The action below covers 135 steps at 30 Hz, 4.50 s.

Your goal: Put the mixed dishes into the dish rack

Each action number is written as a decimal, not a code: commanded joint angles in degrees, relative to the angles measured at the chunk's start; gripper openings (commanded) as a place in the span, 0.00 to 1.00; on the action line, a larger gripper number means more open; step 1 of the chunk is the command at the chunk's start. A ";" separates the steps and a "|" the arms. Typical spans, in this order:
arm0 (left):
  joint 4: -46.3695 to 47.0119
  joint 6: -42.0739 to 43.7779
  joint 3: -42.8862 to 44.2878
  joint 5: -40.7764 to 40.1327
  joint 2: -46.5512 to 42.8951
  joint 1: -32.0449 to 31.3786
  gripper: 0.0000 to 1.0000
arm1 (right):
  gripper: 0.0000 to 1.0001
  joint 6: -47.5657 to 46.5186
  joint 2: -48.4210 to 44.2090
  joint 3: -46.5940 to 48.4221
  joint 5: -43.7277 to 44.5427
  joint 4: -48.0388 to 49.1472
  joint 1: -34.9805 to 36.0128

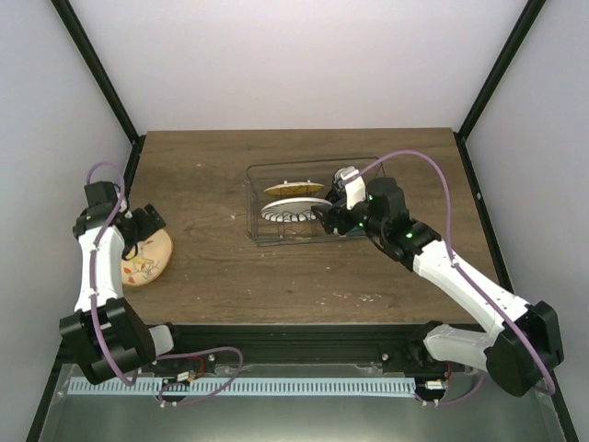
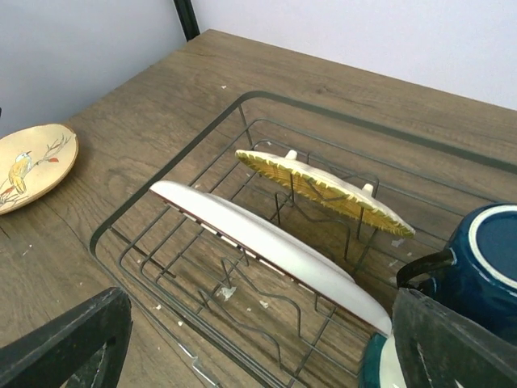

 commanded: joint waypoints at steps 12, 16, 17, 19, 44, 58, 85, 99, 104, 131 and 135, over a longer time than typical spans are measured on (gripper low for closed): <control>3.57 1.85 -4.75 -3.09 5.76 -2.70 0.86 | 0.81 2.91 3.87 -0.77 -4.56 1.03 0.41; 0.40 3.78 -0.80 -11.09 9.41 -9.87 0.81 | 0.80 2.05 5.31 0.14 -3.74 -0.14 0.36; -0.44 3.89 0.34 -12.44 10.52 -11.27 0.79 | 0.79 1.89 5.71 0.36 -3.52 -0.45 0.34; -1.80 4.02 2.23 -16.42 12.32 -14.57 0.75 | 0.79 1.67 6.00 0.52 -2.79 -0.86 0.35; -14.22 -2.41 7.81 -49.31 39.52 -28.99 0.42 | 0.80 -0.04 7.60 0.50 -1.96 -2.10 0.38; -13.88 -3.68 7.13 -51.31 45.16 -29.93 0.18 | 0.80 -0.50 7.65 0.87 -1.86 -2.45 0.34; -25.41 -12.01 14.56 -69.59 45.45 -39.88 0.00 | 0.80 -0.78 8.86 1.09 -1.83 -2.67 0.34; -21.84 0.90 22.32 -74.25 36.62 -41.47 0.00 | 0.80 -1.03 12.39 1.60 -1.06 -2.95 0.34; -20.49 5.11 23.00 -74.72 33.95 -45.82 0.00 | 0.83 -0.58 13.90 2.96 -2.70 -3.70 0.01; -42.97 -7.51 28.81 -75.48 27.95 -73.73 0.00 | 0.88 4.05 16.90 6.67 -14.32 -5.28 -20.91; -42.99 -7.63 29.65 -74.29 27.49 -77.26 0.00 | 0.89 4.50 18.06 8.85 -15.52 -6.04 -22.10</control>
